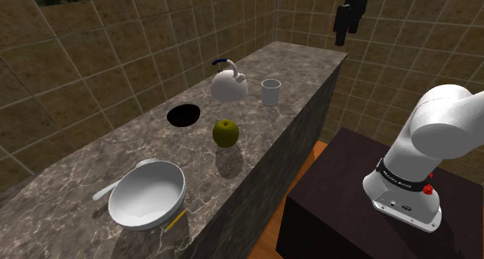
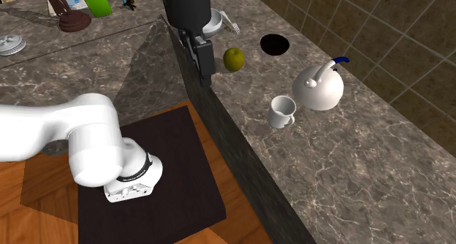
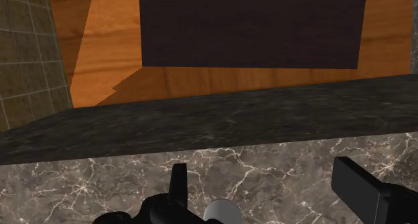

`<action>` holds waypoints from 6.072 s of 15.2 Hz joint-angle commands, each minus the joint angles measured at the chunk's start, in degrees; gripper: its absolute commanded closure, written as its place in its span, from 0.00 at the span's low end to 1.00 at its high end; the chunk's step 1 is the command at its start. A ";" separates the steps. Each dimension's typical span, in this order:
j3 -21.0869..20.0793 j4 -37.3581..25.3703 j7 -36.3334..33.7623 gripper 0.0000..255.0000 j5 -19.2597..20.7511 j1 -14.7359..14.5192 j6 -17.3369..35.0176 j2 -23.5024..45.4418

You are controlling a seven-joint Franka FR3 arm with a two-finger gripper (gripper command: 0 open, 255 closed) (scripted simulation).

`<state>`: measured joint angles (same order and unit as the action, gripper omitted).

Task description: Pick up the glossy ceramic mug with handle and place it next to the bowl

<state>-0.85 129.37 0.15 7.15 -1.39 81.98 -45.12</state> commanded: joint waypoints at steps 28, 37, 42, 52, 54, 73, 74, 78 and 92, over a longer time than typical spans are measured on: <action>4.52 -9.90 11.30 0.00 -3.61 -2.76 39.78 49.24; 4.60 -7.28 11.40 0.00 -3.64 -2.55 45.45 52.29; 4.60 -7.30 11.40 0.00 -3.64 -2.55 45.45 52.30; 4.60 -7.30 11.39 1.00 -3.64 -2.55 45.44 52.30; 4.60 -7.30 11.40 1.00 -3.64 -2.55 45.45 52.30; 4.52 -15.11 11.94 1.00 -3.68 -2.69 31.56 46.21; 4.51 -15.65 11.97 1.00 -3.69 -2.69 30.82 46.01; 4.49 -17.92 12.10 1.00 -3.71 -2.72 27.84 45.30; 1.02 -20.74 5.78 1.00 -4.04 -6.02 21.22 41.85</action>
<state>0.76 108.12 7.15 3.18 -6.85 103.04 -2.95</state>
